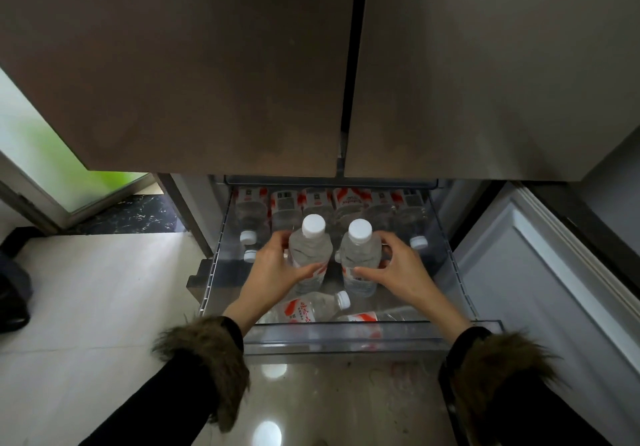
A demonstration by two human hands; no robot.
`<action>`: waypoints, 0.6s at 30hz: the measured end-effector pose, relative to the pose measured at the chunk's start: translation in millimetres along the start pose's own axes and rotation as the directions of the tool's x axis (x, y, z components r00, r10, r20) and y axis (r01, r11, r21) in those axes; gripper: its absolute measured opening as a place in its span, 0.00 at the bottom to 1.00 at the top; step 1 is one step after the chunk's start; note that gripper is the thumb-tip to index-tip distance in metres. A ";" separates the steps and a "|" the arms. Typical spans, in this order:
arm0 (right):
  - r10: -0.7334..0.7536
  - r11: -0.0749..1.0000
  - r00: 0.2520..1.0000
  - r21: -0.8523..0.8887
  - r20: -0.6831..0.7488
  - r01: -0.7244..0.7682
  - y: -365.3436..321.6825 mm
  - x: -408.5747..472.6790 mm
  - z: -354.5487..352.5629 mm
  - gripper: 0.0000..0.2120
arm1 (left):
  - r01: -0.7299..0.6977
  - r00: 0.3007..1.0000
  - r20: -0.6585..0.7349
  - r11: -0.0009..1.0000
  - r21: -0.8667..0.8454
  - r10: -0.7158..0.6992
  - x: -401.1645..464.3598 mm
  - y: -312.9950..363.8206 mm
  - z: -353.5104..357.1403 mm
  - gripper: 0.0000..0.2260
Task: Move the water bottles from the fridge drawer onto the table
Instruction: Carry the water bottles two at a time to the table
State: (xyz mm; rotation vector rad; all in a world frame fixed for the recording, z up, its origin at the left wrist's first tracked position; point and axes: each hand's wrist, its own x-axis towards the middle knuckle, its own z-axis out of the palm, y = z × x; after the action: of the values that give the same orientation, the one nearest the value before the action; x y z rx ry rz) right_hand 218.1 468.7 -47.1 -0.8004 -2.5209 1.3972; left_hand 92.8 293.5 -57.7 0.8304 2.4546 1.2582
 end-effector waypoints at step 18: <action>-0.438 0.815 0.896 0.389 -0.073 0.429 -209.7 -118.4 82.3 0.27 | -0.170 0.803 -0.589 0.910 -0.378 -0.094 -170.5 21.5 -215.8 0.16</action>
State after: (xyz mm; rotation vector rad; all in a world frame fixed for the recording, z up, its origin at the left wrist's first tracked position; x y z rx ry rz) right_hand 208.1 257.3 94.3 -0.1192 -2.1212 1.6534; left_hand 136.8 60.0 82.5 0.3967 2.4252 2.2431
